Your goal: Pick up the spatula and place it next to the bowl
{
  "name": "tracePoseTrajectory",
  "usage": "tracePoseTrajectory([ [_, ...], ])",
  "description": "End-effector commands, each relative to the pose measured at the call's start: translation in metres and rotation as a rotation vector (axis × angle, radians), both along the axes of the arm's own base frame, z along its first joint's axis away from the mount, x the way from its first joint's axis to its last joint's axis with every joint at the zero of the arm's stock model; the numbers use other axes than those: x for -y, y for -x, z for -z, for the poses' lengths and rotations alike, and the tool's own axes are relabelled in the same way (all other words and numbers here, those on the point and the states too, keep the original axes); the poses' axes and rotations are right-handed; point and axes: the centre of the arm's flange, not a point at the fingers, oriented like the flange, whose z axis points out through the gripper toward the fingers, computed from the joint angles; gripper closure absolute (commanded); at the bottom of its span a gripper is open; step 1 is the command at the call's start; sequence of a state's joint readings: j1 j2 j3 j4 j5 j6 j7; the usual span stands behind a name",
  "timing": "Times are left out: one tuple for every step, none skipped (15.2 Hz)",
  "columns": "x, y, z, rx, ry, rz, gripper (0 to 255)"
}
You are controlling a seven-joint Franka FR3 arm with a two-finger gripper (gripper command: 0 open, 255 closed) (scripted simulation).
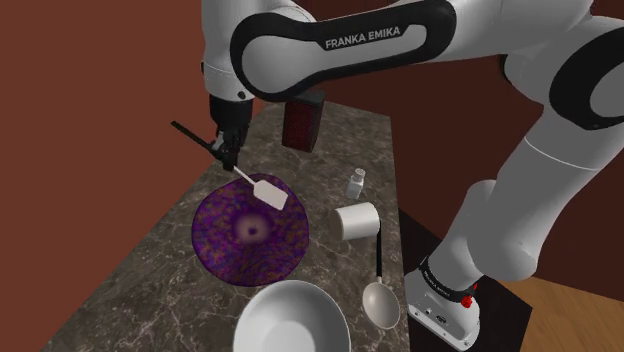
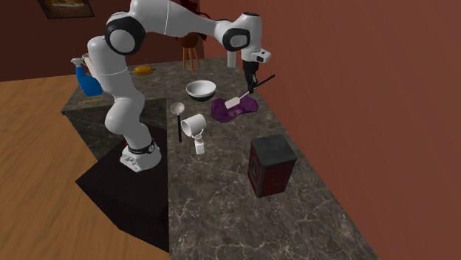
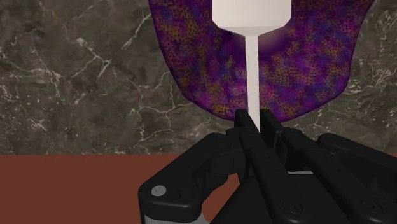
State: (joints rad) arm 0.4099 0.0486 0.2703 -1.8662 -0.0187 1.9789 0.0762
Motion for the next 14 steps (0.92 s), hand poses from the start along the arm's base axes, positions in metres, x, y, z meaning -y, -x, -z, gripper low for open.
tracePoseTrajectory([
  [-0.020, 0.014, 0.001, 0.000, 0.000, 0.002, 255],
  [-0.030, 0.022, 0.001, 0.000, 0.000, 0.002, 255],
  [-0.041, 0.031, 0.001, 0.000, 0.000, 0.002, 255],
  [-0.051, 0.039, 0.001, 0.000, 0.000, 0.002, 255],
  [-0.061, 0.047, 0.001, 0.000, 0.000, 0.002, 255],
  [-0.072, 0.055, 0.001, 0.000, 0.000, 0.002, 255],
  [-0.082, 0.063, 0.001, 0.000, 0.000, 0.002, 255],
  [-0.092, 0.072, 0.001, 0.000, 0.000, 0.002, 255],
  [-0.103, 0.080, 0.001, 0.000, 0.000, 0.002, 255],
  [-0.113, 0.088, 0.001, 0.000, 0.000, 0.002, 255],
  [-0.123, 0.096, 0.001, 0.000, 0.000, 0.002, 255],
  [-0.134, 0.105, 0.001, 0.000, 0.000, 0.002, 255],
  [-0.144, 0.113, 0.001, 0.000, 0.000, 0.002, 255],
  [-0.154, 0.121, 0.001, 0.000, 0.000, 0.002, 255],
])
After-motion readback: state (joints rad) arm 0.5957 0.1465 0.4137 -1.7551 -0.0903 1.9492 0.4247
